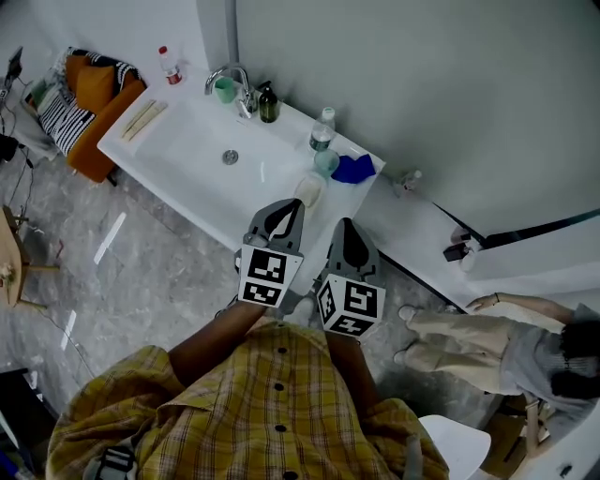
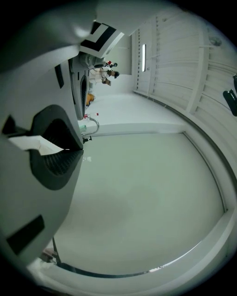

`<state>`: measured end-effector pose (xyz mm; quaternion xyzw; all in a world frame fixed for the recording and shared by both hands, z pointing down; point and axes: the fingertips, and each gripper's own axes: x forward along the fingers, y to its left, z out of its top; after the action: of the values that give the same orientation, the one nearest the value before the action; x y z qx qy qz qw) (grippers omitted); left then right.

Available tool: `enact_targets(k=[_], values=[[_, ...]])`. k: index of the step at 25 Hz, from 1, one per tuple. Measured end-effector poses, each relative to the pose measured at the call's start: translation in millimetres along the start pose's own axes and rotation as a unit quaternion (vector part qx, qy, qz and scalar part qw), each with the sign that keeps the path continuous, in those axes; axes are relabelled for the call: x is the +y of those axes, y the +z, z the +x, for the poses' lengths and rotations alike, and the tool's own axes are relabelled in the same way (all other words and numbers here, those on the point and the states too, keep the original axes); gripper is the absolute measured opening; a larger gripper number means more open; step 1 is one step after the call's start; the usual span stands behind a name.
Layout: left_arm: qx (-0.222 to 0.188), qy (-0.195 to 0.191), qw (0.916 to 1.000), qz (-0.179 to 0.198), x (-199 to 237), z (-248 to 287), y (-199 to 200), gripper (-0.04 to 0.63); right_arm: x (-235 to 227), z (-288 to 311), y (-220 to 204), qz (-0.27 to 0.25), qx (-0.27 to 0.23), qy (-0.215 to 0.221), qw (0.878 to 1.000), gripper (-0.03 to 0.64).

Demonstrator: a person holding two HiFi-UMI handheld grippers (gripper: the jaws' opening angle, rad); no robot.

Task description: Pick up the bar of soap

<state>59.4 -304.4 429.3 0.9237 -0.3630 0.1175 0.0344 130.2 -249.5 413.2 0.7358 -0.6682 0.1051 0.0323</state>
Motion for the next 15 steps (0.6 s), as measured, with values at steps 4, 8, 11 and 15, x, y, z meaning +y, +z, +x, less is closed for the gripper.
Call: enact_targets(k=[4,8,11,15], values=[[0.031,0.002,0.9995,0.002,5,30,-14,0.012,-16,12,-5,0.005,0.011,-0.001,1.000,0.018],[0.077,-0.013,0.9970,0.004,3,63,-39,0.014,-24,21,-7,0.008,0.018,0.003,1.000,0.018],[0.117,-0.027,0.9927,0.013,0,87,-61,0.014,-26,26,-9,0.007,0.023,0.006,1.000,0.018],[0.158,-0.029,0.9868,0.020,-1,110,-87,0.014,-29,31,-11,0.002,0.027,0.009,1.000,0.018]])
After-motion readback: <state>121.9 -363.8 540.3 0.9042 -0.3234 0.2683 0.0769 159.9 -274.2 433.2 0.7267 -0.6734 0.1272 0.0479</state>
